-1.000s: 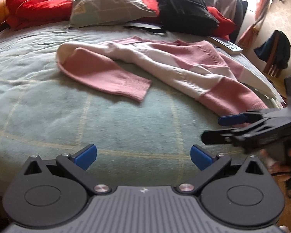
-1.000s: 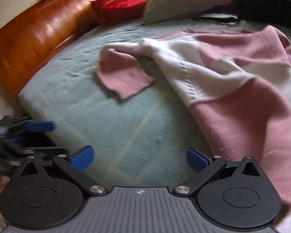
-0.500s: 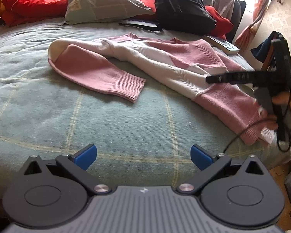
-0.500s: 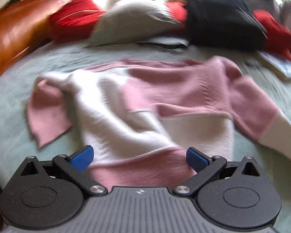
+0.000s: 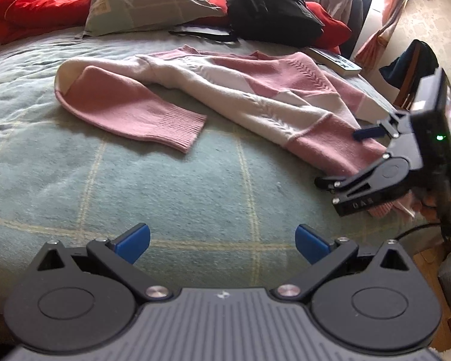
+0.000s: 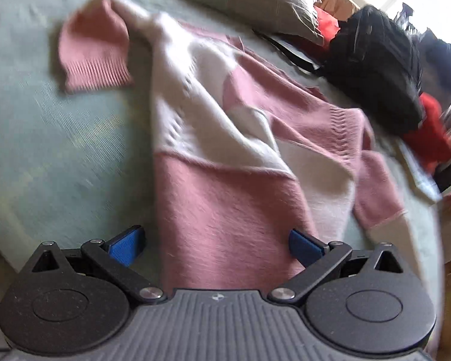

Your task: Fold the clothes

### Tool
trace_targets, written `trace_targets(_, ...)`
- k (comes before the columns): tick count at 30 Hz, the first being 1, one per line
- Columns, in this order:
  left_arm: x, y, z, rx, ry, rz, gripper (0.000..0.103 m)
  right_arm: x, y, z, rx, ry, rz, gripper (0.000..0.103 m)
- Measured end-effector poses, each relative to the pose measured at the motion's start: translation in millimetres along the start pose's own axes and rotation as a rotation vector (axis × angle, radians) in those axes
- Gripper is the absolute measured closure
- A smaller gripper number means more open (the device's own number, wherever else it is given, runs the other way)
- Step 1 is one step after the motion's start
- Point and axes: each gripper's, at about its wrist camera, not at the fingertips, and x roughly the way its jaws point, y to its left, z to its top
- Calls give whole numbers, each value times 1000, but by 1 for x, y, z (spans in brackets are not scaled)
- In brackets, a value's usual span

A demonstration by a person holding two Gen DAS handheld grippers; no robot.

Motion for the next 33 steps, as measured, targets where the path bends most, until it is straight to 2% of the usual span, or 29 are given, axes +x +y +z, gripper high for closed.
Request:
trace_targets(2, 0, -2, 0, 8, 1, -2, 1, 5, 5, 1, -58, 29, -73, 0)
trace_targets(5, 3, -6, 0, 13, 4, -11, 1, 3, -20, 11, -39, 12, -111, 0)
trace_targets(9, 8, -9, 1, 17, 12, -20, 1, 18, -57, 21, 14, 18, -106, 0)
trace_targets(15, 12, -10, 2, 15, 20, -26, 1, 44, -108, 27, 166, 28, -27, 0)
trace_targets(18, 15, -10, 3, 9, 25, -27, 1, 57, -122, 29, 200, 35, -25, 0)
trace_targets(23, 19, -13, 3, 15, 34, -37, 1, 86, -140, 26, 237, 95, -94, 0)
trace_targets(24, 19, -14, 3, 19, 33, -40, 1, 88, -144, 23, 256, 100, -87, 0)
trace_targets(27, 18, -16, 3, 23, 31, -43, 1, 70, -149, 14, 312, 65, -45, 0)
trace_targets(30, 17, -18, 3, 27, 30, -45, 1, 38, -138, 11, 283, 1, -15, 0)
trace_targets(33, 17, -20, 2, 30, 30, -47, 1, 2, -120, 9, 246, -52, 78, 0)
